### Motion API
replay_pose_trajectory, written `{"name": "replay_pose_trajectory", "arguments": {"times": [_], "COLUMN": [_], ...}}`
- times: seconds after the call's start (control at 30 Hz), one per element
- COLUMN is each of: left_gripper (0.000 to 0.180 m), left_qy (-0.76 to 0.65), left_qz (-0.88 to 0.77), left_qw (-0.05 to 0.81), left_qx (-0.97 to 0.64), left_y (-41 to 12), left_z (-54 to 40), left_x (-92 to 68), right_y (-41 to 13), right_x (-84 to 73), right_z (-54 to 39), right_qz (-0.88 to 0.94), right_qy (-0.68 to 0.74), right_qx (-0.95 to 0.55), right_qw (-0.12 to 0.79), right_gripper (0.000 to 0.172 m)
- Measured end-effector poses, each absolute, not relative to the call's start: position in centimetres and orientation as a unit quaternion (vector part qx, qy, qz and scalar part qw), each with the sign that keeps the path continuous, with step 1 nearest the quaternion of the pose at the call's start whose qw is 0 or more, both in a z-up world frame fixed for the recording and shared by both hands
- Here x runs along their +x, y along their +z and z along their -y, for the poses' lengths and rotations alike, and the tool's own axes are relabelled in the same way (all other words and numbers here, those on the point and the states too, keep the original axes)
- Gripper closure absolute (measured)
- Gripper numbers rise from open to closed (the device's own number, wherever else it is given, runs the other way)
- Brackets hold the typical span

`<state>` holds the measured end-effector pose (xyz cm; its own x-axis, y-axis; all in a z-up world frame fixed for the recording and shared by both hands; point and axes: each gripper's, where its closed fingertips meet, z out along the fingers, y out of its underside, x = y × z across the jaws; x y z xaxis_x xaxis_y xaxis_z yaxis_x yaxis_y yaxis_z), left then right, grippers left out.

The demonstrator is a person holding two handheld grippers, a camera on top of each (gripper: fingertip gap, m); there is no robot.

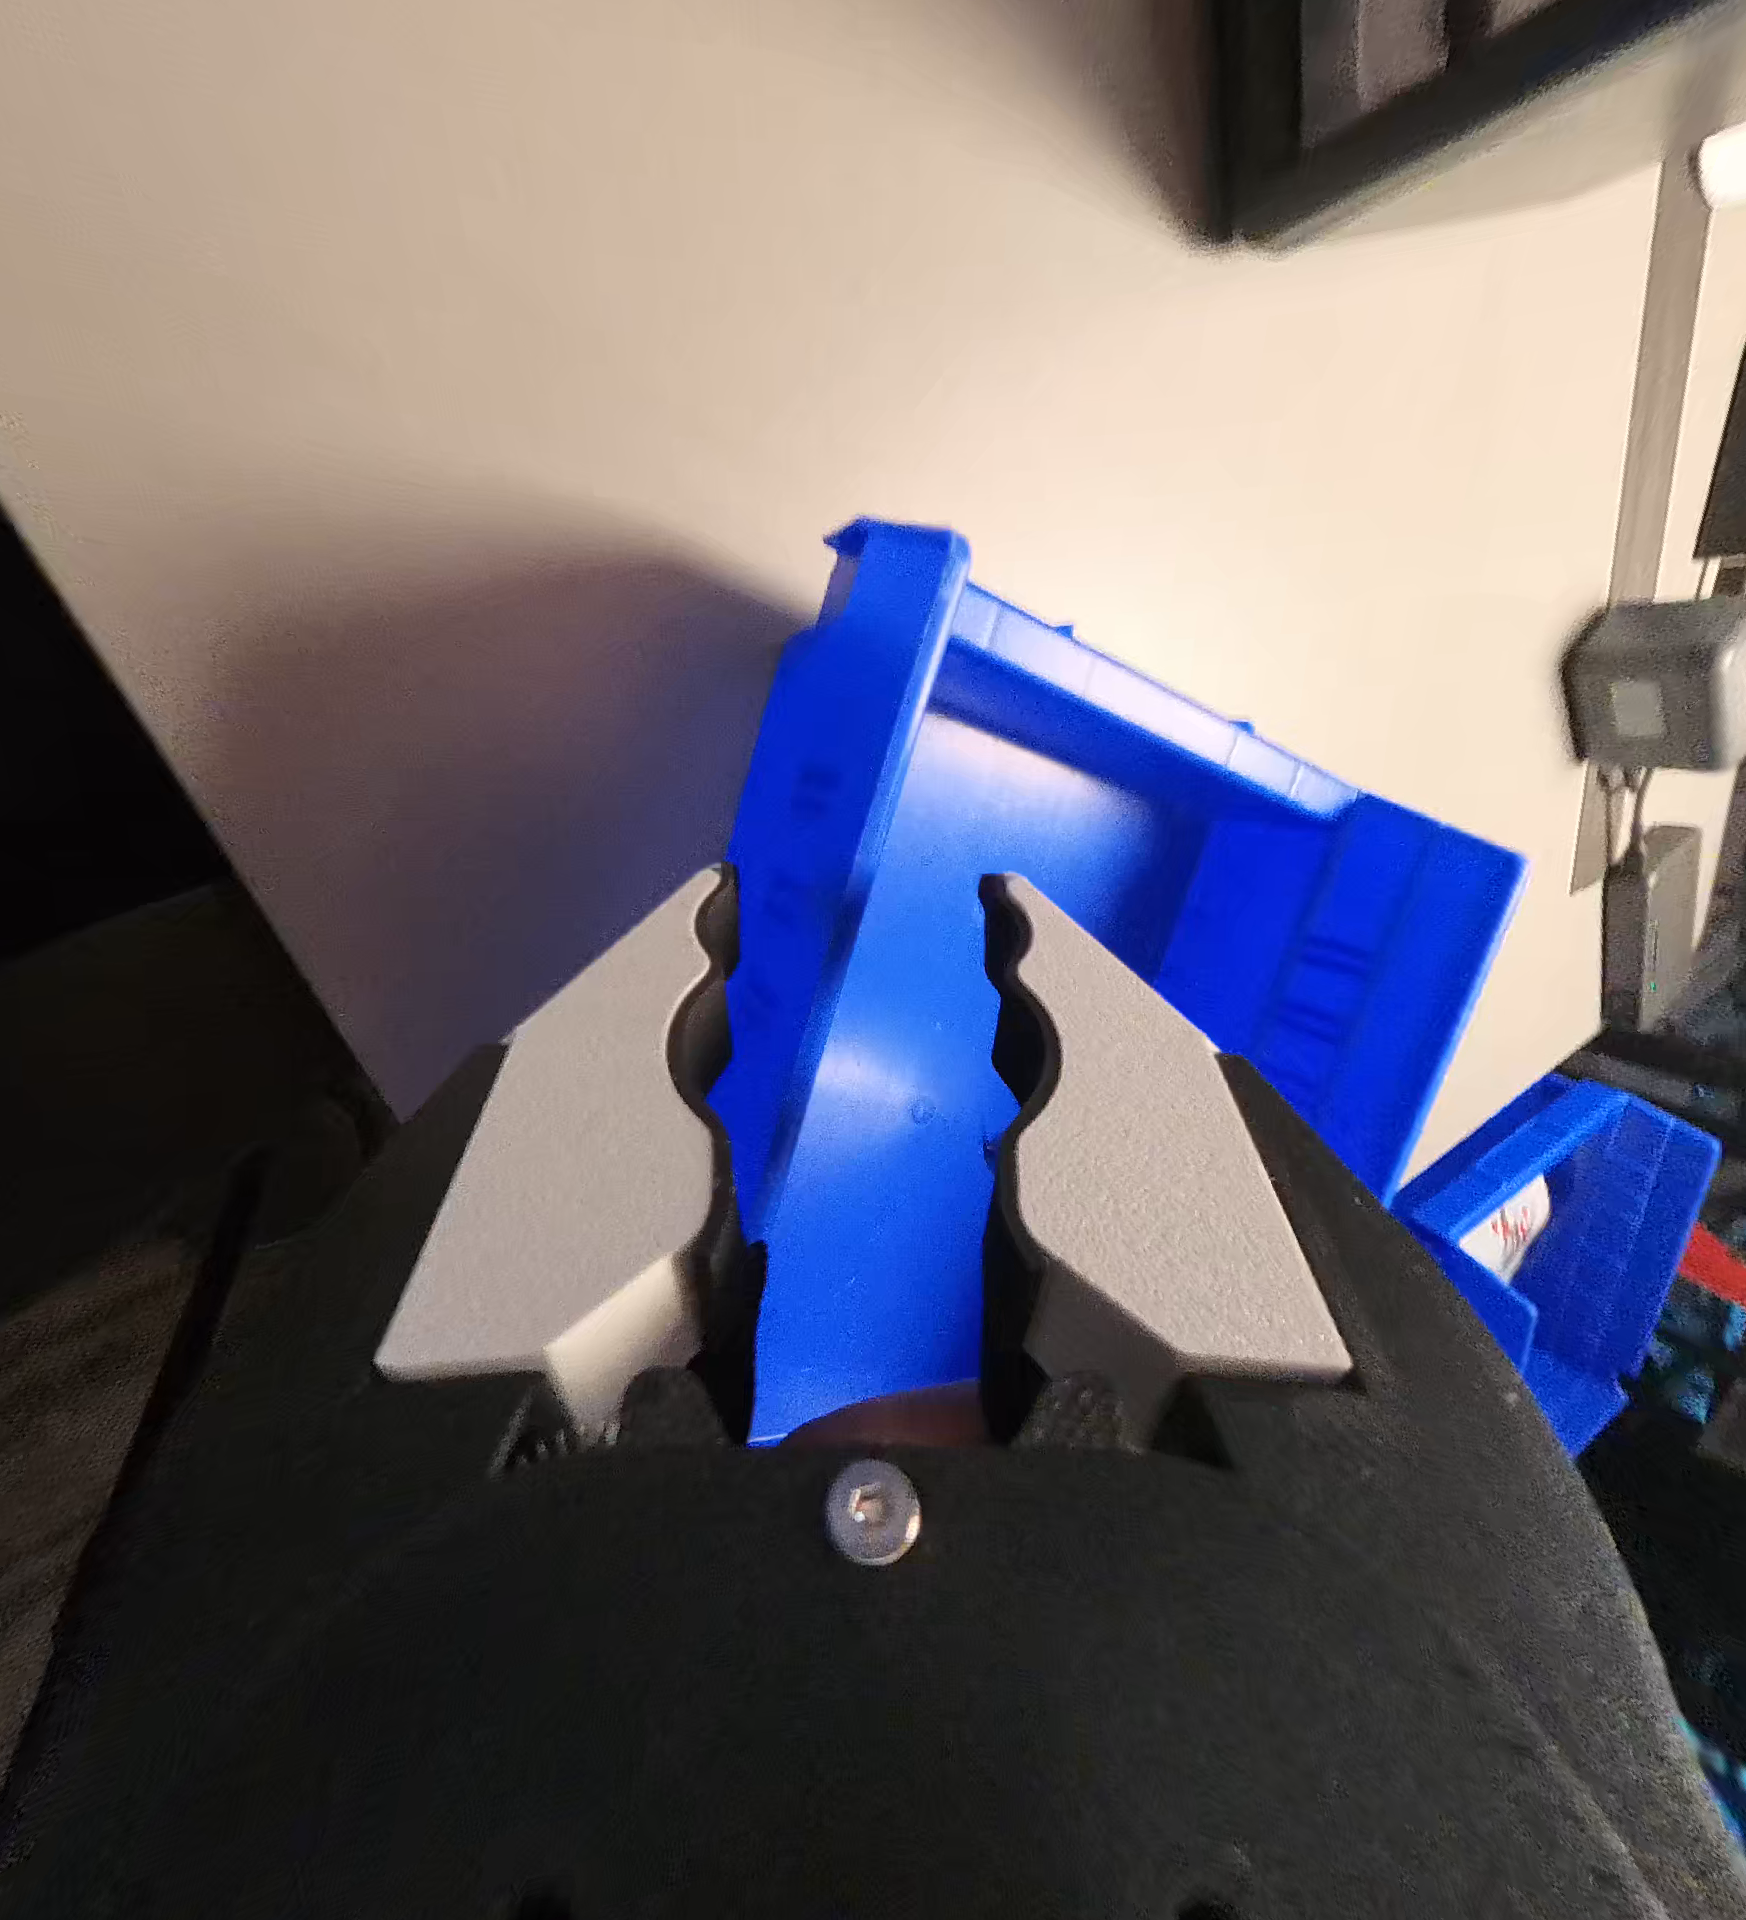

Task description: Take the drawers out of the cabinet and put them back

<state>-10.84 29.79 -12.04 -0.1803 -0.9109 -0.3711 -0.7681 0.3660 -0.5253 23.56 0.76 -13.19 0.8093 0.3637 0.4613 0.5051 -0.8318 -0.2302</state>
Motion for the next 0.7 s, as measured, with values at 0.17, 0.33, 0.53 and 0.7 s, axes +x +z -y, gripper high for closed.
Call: {"name": "replay_pose_trajectory", "arguments": {"times": [0.17, 0.33, 0.53, 0.7], "left_gripper": [0.141, 0.159, 0.122, 0.117], "left_qy": [-0.063, 0.0, 0.042, -0.069], "left_qz": [-0.718, -0.727, -0.697, -0.653], "left_qw": [0.325, 0.311, 0.321, 0.399], "left_qx": [-0.613, -0.613, -0.64, -0.64], "left_y": [-14.5, -14.8, -13.1, -10.1], "left_z": [-31.7, -33.6, -36.9, -34.2], "left_x": [-10.8, -13.1, -15.5, -12.4], "right_y": [-15.7, -15.7, -15.2, -12.9], "right_x": [24.4, 24.8, 26.4, 26.2], "right_z": [-0.2, 0.1, 2.5, 2.6], "right_qz": [0.237, 0.308, 0.344, 0.263], "right_qy": [-0.213, -0.217, -0.242, -0.255], "right_qx": [-0.938, -0.918, -0.902, -0.912], "right_qw": [0.136, 0.126, 0.099, 0.187], "right_gripper": [0.152, 0.153, 0.145, 0.126]}}
